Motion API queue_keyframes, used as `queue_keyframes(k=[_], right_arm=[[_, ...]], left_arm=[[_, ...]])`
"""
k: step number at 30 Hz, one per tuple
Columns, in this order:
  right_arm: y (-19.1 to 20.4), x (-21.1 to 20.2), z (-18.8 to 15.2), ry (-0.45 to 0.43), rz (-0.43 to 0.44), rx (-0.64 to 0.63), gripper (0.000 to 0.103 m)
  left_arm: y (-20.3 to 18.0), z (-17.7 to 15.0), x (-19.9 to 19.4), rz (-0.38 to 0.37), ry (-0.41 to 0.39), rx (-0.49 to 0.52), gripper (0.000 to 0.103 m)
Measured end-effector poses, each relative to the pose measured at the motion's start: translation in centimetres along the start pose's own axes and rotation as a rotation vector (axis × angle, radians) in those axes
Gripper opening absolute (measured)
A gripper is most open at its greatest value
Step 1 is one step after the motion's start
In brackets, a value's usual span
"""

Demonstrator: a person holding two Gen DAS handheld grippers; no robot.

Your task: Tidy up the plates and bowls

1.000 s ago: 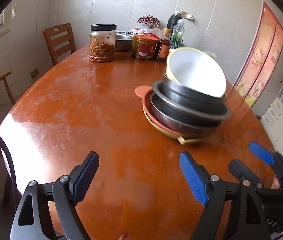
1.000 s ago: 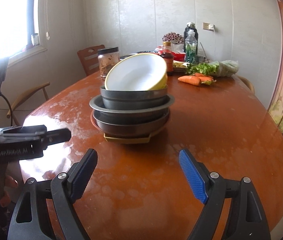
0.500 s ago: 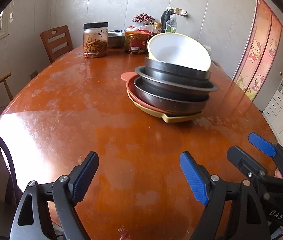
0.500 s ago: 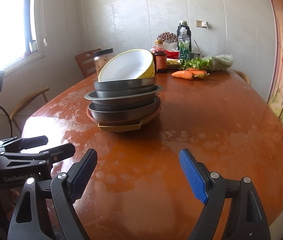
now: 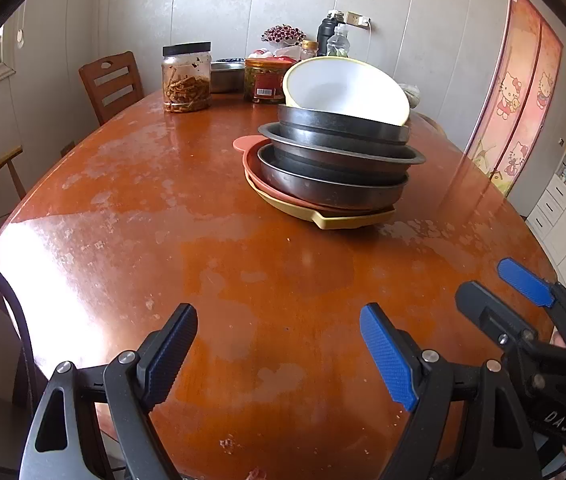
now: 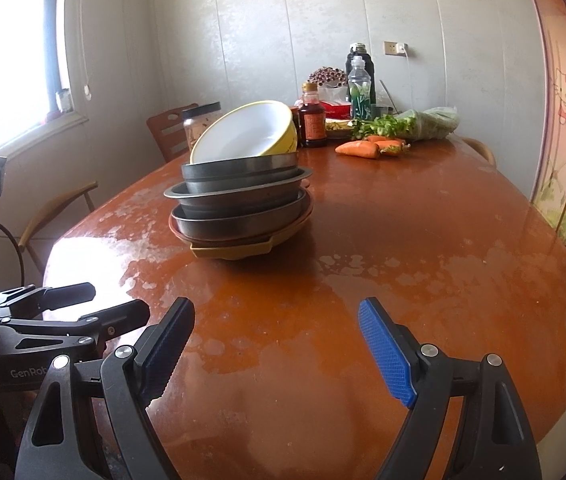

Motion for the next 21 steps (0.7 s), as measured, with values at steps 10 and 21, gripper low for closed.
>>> queue_keyframes(k=[10,21], right_arm=[[0.04,-0.16,-0.17,0.001,-0.003,-0.006,0.086],[0.32,-0.2,-0.32,0.005,0.001,-0.009,0.086]], left_arm=[[-0.35,-0.27,-0.31,-0.006,-0.002,0.009,0.083],[-0.22,-0.44,-0.61,-0.001,-0.009,0.009,0.083]])
Point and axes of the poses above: each gripper's, at about its wrist camera, not at the fingertips, and x roughly the way its jaws point, y to its left, z to its top, the point moved 7 cm from there along x, roughly the way its jaws point, and after that the axes turned 1 degree about x, right-handed, at the moved point
